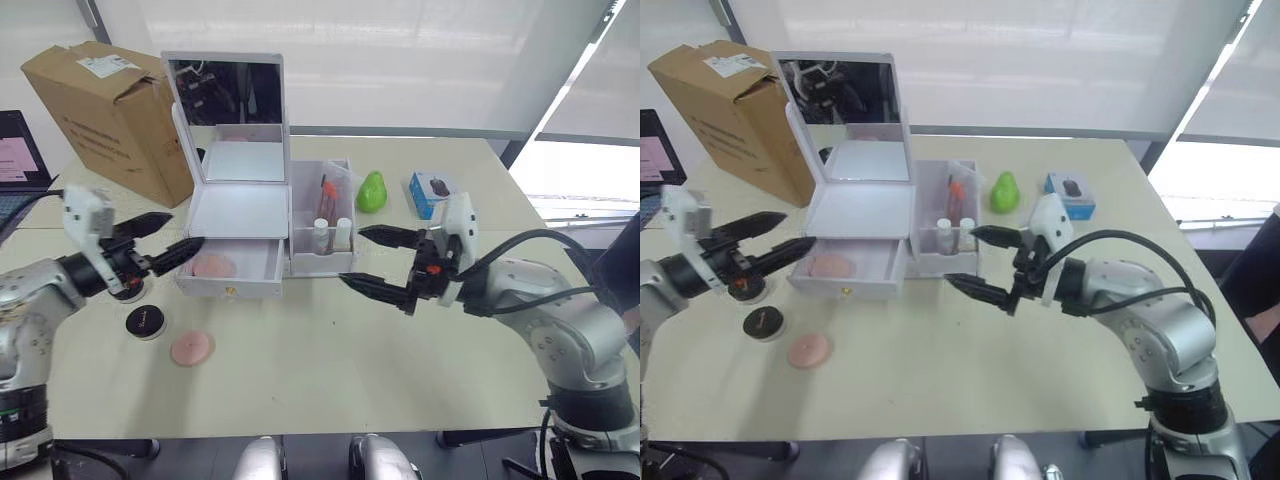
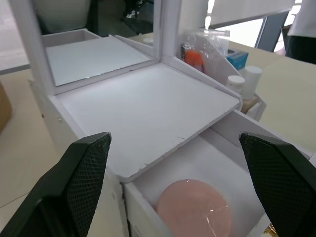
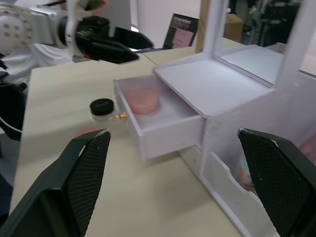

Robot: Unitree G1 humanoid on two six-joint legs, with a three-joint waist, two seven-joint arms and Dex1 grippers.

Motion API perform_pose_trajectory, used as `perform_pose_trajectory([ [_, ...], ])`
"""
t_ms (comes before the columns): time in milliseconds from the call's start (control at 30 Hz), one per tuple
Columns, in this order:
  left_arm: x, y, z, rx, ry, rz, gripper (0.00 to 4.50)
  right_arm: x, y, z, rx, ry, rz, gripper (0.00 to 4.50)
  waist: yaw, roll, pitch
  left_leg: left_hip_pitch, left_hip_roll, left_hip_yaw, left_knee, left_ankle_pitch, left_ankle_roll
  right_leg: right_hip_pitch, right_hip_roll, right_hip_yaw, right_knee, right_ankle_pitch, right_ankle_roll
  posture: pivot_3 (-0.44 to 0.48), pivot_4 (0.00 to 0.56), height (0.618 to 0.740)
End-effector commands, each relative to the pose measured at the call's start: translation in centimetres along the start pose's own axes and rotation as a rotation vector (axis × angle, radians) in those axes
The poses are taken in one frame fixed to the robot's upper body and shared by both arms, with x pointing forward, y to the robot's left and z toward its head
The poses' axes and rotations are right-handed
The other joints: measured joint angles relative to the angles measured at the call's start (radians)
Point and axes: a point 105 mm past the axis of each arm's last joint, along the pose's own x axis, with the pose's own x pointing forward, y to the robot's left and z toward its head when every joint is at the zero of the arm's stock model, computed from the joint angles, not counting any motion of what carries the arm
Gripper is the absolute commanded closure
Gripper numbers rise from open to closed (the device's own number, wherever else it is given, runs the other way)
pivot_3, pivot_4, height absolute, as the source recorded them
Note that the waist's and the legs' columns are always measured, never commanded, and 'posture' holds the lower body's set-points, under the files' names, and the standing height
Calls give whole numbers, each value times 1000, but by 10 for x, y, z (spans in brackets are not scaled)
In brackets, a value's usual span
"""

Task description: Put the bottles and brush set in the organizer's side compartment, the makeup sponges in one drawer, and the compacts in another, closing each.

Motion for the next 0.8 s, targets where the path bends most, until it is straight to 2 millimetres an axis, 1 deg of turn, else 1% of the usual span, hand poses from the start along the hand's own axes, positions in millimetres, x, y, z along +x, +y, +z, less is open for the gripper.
perform_pose_trajectory([
  [33,-39,23,3,53,12,149,44,-27,-18,-4,-27,3,-117,0,0,1,0,0,0,0,0,0,0,0,0,0,0,0,0,0,150,740],
  [100,-74,45,-13,77,85,295,44,-54,-37,-21,-35,34,-254,0,0,0,0,0,0,0,0,0,0,0,0,0,0,0,0,0,150,740],
  [167,-105,62,-27,86,149,403,44,-80,-48,-36,-6,43,-350,0,1,-1,0,1,0,1,0,0,0,-1,0,0,0,-1,-1,0,150,740],
  [233,-137,75,-44,99,223,501,44,-115,-56,-52,40,58,-445,0,5,0,0,0,0,2,0,0,0,-5,-2,-1,-1,-1,-1,0,150,740],
  [267,-153,80,-51,99,257,541,44,-133,-56,-63,59,84,-480,0,8,0,0,0,0,3,0,0,0,-5,-3,-1,-1,-1,-1,0,150,740],
  [333,-173,84,-63,102,310,581,44,-163,-54,-79,96,123,-537,0,15,0,0,0,1,4,0,-1,-1,-5,-5,-2,-1,-1,0,0,150,740],
  [367,-180,85,-68,110,338,592,44,-173,-53,-84,109,133,-559,0,18,0,0,0,1,4,0,-1,-2,-6,-6,-2,-1,-2,0,0,150,740],
  [400,-187,87,-73,113,361,604,44,-182,-52,-88,133,133,-583,0,18,0,0,0,1,5,-1,-5,-8,-6,-8,-2,-1,-2,0,0,150,740],
  [500,-198,90,-83,103,368,636,44,-203,-48,-97,192,101,-643,0,19,0,0,0,2,6,-2,-6,-9,-7,-9,-3,-1,-2,0,0,150,740],
  [600,-197,87,-87,105,366,617,44,-211,-44,-110,219,127,-662,0,18,0,0,0,3,5,-3,-6,-10,-7,-9,-3,-1,-2,0,0,150,740],
  [667,-193,86,-87,108,358,606,44,-209,-42,-114,227,120,-658,0,17,0,0,0,3,6,-3,-6,-10,-7,-9,-3,-1,-2,0,0,150,740],
  [800,-185,82,-86,112,345,581,44,-197,-44,-111,221,85,-634,0,12,0,0,0,3,6,-5,-6,-10,-7,-9,-3,-1,-2,0,0,150,740],
])
